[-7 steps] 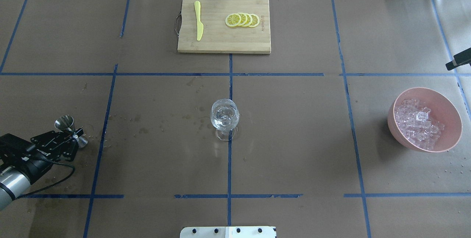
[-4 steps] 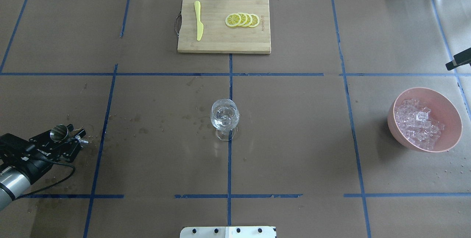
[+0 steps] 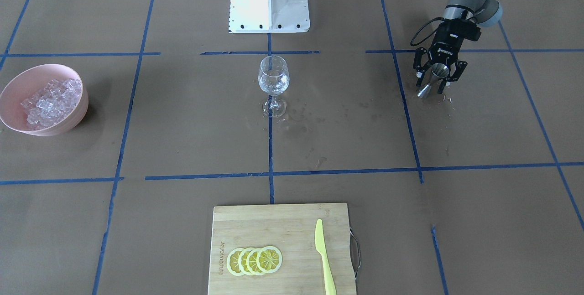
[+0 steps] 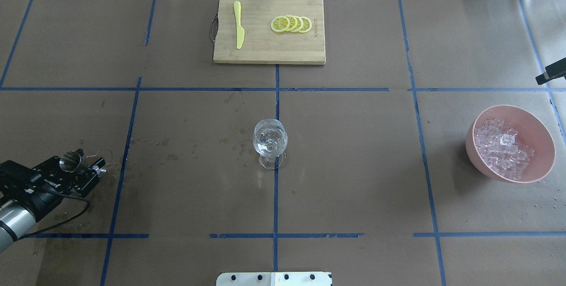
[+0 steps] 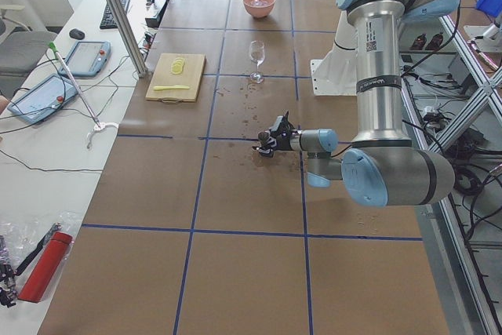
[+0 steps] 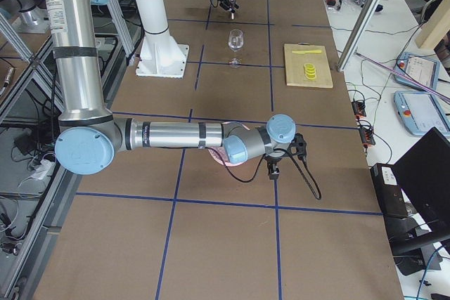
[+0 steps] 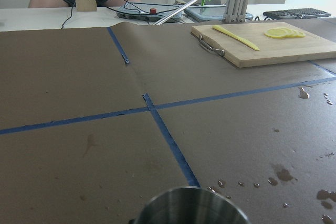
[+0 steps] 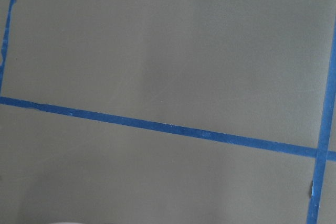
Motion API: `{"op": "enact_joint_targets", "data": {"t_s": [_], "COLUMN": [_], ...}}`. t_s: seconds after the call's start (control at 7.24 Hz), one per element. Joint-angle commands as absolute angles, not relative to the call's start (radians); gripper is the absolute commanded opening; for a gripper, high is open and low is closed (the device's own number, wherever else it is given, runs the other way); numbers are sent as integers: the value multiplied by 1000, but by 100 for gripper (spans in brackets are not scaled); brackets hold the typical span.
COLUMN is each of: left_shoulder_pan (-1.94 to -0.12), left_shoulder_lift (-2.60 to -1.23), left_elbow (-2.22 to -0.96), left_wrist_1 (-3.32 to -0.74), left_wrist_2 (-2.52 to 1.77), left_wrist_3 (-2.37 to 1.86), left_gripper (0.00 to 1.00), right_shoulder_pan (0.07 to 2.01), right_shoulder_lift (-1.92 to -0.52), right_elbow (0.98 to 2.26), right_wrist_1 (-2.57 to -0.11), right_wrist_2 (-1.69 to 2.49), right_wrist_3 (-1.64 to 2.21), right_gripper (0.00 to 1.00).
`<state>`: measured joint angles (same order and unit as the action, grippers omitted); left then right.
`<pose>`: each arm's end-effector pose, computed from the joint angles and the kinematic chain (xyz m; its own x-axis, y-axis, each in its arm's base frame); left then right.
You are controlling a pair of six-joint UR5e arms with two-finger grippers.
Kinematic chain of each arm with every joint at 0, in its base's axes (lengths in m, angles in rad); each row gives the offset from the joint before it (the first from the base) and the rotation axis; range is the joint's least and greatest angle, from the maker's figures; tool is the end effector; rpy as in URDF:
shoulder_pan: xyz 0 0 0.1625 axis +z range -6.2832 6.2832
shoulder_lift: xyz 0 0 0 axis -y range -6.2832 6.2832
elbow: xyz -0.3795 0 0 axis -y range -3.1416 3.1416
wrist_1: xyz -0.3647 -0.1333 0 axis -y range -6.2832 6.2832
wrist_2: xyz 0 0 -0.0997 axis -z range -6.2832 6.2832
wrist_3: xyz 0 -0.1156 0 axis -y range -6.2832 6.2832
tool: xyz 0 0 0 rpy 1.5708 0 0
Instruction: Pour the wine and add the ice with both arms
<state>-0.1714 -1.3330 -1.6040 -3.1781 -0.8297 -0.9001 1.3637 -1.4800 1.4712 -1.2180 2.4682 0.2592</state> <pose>0.3270 -0.2711 0.5214 0.6150 0.3589 -0.7022 0.5099 0.4983 0.7012 -0.0643 -0.5150 0.5779 0.5871 -0.1372 0.7978 0.0446 0.9895 0.1374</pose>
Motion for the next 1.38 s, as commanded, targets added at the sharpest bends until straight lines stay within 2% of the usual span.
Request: {"op": "enact_joint_targets", "data": {"t_s": [0.0,0.14,0.41,0.83,0.97,1.24], "left_shoulder_pan": [-170,-170,-172,-210,-253,-459], "left_shoulder_lift": [-1298,-1257,-1128,-997,-988,-999], "left_elbow": [-1606,-1617,-1724,-1759,-1758,-1746], "left_wrist_1": [-3168,-3166,-3166,-3171,-3172,-3166], "left_wrist_2": [-869,-923,-1082,-1147,-1199,-1496], "left_wrist_3": [-893,-888,-868,-838,-838,-836], "left_gripper": [99,99,99,99,99,99], "right_shoulder_pan": [1364,1364,1364,1364,1364,1313], "right_shoulder_lift": [-1480,-1480,-1479,-1483,-1502,-1564], "right_elbow": [1473,1476,1473,1497,1521,1523], "right_wrist_1": [-1218,-1218,-1218,-1213,-1175,-919], "right_wrist_2": [2468,2468,2468,2470,2470,2458], "right_wrist_3": [259,259,261,297,345,533], "right_gripper": [100,100,100,100,100,100]}}
